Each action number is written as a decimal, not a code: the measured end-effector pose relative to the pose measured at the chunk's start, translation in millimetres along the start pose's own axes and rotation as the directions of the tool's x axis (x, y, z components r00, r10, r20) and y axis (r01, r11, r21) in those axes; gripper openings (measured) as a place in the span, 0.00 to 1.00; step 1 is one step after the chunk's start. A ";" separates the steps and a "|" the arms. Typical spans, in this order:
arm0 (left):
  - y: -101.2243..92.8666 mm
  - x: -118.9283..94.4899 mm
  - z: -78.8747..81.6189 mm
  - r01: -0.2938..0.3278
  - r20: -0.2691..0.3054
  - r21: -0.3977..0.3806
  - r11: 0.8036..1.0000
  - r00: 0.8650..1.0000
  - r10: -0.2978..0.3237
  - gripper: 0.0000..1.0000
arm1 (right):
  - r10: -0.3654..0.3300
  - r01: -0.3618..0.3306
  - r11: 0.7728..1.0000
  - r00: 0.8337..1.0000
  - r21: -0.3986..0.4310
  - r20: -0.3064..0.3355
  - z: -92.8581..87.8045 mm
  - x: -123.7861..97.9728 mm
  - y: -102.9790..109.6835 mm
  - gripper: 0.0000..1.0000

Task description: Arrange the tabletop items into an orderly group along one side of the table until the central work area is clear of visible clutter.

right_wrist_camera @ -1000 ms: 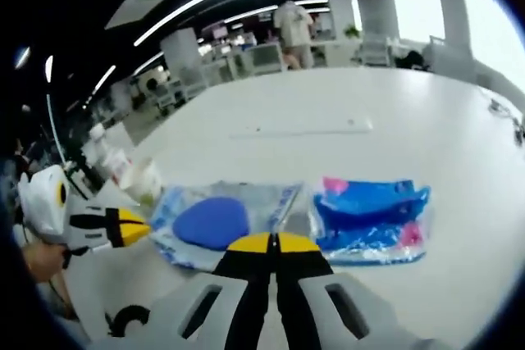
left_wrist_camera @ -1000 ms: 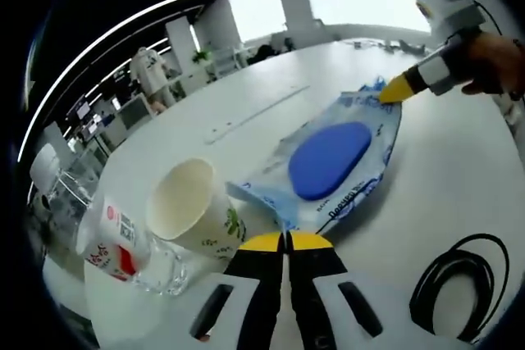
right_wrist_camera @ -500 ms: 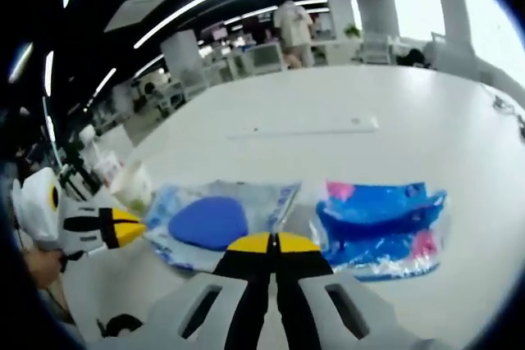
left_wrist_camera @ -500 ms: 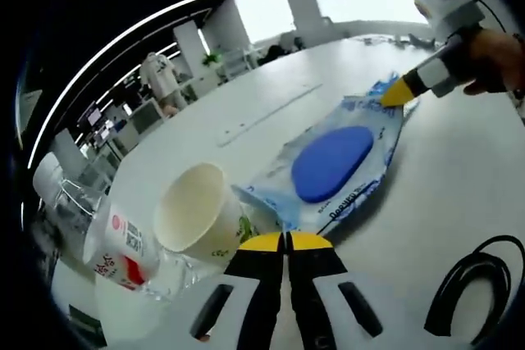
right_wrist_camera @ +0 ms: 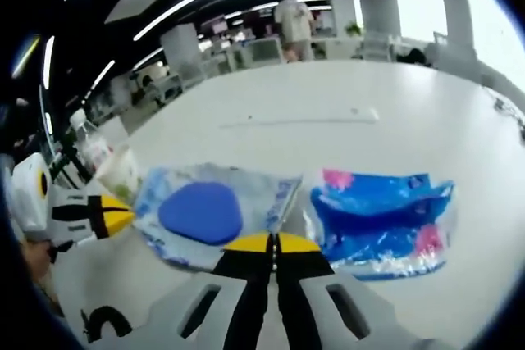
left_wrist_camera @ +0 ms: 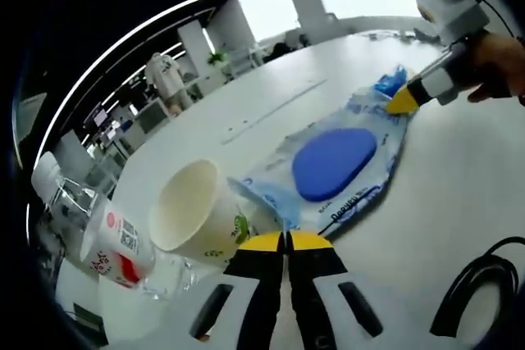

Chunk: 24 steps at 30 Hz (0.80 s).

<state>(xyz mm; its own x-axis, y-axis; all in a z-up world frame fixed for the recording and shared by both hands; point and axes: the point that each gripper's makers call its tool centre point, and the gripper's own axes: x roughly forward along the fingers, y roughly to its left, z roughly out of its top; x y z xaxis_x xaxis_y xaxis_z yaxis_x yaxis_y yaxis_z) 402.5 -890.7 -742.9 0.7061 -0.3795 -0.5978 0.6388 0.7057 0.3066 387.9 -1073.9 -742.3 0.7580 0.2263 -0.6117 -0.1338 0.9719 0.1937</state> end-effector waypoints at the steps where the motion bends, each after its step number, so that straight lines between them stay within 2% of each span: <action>1: -0.6 -0.3 -0.6 0.000 -0.001 0.002 1.000 1.000 0.000 0.00 | -0.002 0.002 1.000 1.000 -0.001 -0.001 0.1 1.2 -1.4 0.00; 6: -1.2 -0.9 -2.0 -0.011 -0.005 0.017 1.000 1.000 0.011 0.01 | -0.018 0.017 1.000 1.000 -0.025 -0.013 -0.3 2.6 -6.9 0.02; 15: -2.6 -0.8 -5.8 -0.006 -0.016 -0.017 1.000 1.000 0.006 0.02 | -0.027 0.027 0.999 1.000 -0.040 -0.013 -0.2 6.4 -11.6 0.03; 24: -4.2 -2.0 -4.7 0.004 -0.004 -0.017 1.000 1.000 -0.004 0.04 | -0.052 0.052 0.999 0.999 0.003 -0.014 -2.4 3.3 -16.5 0.06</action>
<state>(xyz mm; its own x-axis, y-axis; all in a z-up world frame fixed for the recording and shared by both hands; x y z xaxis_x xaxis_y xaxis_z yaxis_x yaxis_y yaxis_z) 397.0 -890.1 -746.5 0.7022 -0.3801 -0.6020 0.6363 0.7144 0.2911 391.0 -1089.1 -749.3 0.7546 0.1767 -0.6320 -0.0923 0.9821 0.1643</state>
